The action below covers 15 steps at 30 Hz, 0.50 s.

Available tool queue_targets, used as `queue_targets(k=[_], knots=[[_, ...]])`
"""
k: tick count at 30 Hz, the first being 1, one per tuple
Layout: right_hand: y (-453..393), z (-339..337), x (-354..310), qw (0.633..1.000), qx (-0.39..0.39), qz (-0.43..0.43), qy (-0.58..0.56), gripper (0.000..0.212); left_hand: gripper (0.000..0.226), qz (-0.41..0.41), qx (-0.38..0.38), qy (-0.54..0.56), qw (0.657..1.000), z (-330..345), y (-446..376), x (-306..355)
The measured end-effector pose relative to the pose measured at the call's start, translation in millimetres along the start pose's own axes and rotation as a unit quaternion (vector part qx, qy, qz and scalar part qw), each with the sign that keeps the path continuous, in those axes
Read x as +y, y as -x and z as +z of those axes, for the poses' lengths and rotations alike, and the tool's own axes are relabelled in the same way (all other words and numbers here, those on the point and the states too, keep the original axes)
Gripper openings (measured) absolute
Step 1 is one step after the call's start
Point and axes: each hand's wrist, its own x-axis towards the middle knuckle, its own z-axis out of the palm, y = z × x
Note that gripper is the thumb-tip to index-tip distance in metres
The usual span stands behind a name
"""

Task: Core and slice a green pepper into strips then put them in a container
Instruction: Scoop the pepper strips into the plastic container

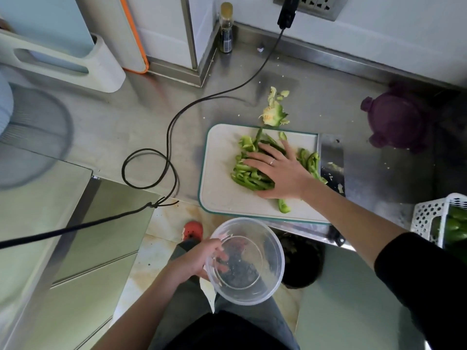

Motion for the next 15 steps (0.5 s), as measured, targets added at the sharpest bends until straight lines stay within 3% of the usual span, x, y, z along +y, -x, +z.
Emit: queue_targets(k=[6,10,15], knots=[[23.9,13.9,-38.4,0.967,0.151,0.138,-0.152,0.073,0.058,0.016,0.043,0.031,0.998,5.0,0.5,0.7],[16.9,17.5,-43.1,0.960,0.079,0.185,-0.194,0.077,0.038,0.024,0.072,0.056,0.996,9.8,-2.6,-1.3],[12.9,11.6,-42.7,0.968,0.099,0.148,-0.177,0.071,0.050,0.068,0.100,0.092,0.988,19.0,-0.7,-5.5]])
